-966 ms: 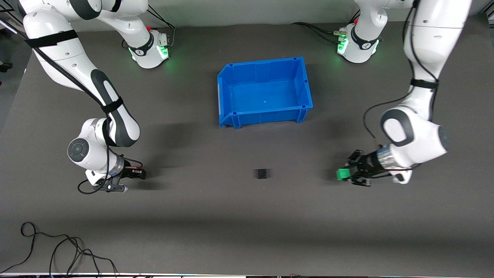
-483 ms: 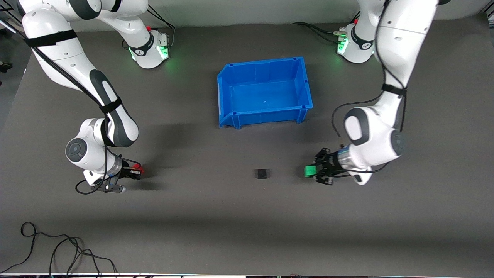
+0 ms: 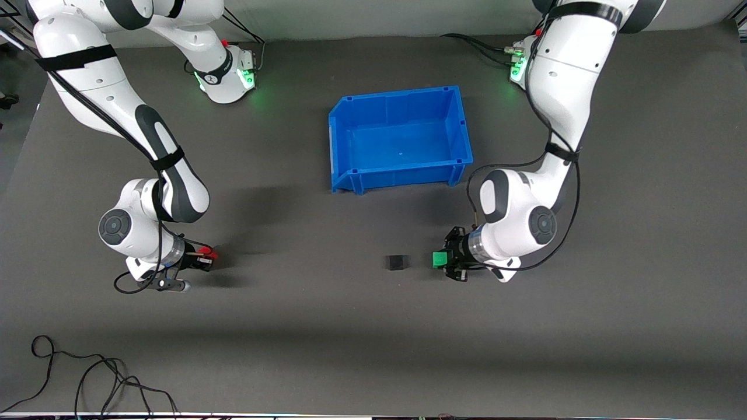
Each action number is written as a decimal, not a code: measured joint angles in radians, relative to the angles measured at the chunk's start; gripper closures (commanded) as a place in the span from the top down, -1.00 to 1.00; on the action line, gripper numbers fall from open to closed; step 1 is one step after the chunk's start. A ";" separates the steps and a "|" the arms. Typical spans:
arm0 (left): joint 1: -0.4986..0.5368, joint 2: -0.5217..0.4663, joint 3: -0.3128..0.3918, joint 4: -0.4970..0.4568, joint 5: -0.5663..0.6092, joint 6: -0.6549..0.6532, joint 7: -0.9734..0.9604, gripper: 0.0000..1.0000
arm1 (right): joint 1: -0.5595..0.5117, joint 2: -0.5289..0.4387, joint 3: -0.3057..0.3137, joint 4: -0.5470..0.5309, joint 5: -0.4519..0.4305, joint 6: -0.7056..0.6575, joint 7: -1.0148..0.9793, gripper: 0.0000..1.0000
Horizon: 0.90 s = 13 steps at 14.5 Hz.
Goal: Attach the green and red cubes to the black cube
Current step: 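Grasp the green cube with the left gripper and carry it toward the black cube, then place the green cube against the black cube with the left gripper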
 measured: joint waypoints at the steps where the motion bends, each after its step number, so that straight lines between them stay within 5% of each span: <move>1: -0.005 0.016 0.000 0.016 0.000 0.000 -0.002 -0.38 | 0.000 0.000 0.001 0.001 0.000 0.000 0.000 1.00; 13: -0.062 0.113 -0.005 0.103 -0.001 0.089 -0.085 -0.39 | 0.004 -0.018 0.007 0.008 0.000 -0.001 -0.372 1.00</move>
